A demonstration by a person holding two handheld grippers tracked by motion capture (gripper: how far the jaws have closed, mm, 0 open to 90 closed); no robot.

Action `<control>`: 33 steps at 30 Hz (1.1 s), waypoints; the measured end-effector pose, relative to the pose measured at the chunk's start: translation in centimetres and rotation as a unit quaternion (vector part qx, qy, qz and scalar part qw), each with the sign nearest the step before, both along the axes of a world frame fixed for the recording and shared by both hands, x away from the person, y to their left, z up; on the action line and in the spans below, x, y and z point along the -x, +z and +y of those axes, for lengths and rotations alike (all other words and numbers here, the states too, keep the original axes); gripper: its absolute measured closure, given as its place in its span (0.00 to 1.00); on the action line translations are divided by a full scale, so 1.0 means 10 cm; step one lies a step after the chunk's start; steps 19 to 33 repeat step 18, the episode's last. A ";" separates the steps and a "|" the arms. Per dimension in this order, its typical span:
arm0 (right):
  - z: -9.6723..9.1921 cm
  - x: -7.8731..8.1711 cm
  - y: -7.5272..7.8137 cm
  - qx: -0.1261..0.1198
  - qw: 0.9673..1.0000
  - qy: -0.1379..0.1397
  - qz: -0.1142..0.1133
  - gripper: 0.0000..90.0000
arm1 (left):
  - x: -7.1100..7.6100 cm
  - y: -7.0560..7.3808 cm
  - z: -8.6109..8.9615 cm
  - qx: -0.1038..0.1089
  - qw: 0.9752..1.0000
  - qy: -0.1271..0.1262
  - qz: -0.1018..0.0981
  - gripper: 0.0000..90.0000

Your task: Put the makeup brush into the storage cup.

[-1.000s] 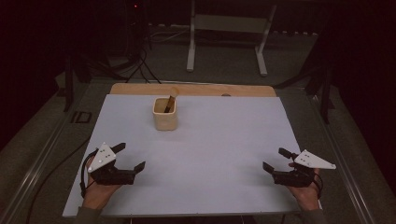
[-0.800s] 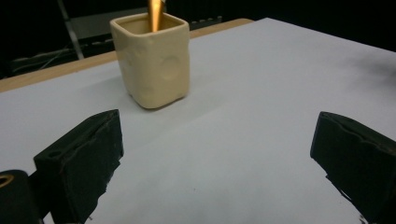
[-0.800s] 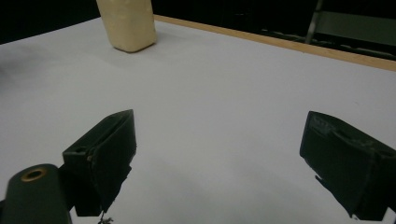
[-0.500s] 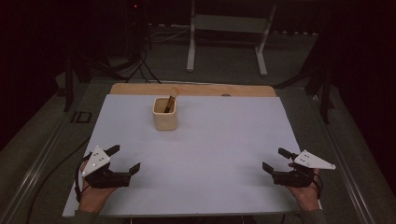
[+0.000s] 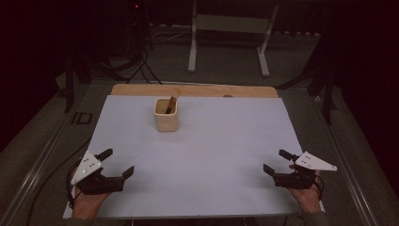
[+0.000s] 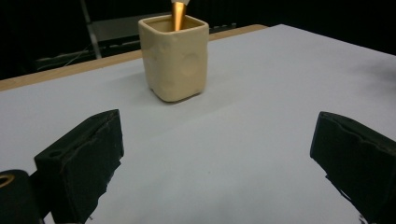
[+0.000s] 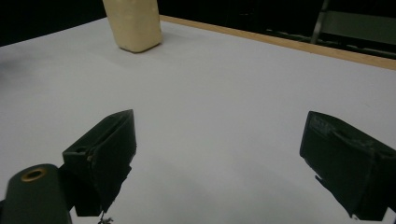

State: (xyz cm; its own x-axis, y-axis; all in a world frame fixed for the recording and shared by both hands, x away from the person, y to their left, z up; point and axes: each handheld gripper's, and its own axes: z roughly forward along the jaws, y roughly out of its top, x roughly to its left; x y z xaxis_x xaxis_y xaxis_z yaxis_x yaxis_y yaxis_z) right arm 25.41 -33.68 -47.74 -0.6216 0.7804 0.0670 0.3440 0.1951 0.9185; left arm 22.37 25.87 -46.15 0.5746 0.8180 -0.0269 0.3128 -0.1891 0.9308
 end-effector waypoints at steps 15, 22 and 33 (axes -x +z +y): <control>0.00 0.01 0.00 0.001 1.000 0.001 -0.004 0.12 | 0.04 0.00 0.06 0.004 1.000 0.006 -0.004 0.04; 0.00 0.01 0.00 0.001 1.000 0.001 -0.004 0.12 | 0.04 0.00 0.06 0.001 1.000 0.007 -0.004 0.04; 0.00 0.01 0.00 0.001 1.000 0.001 -0.004 0.12 | 0.04 0.00 0.06 0.001 1.000 0.007 -0.004 0.04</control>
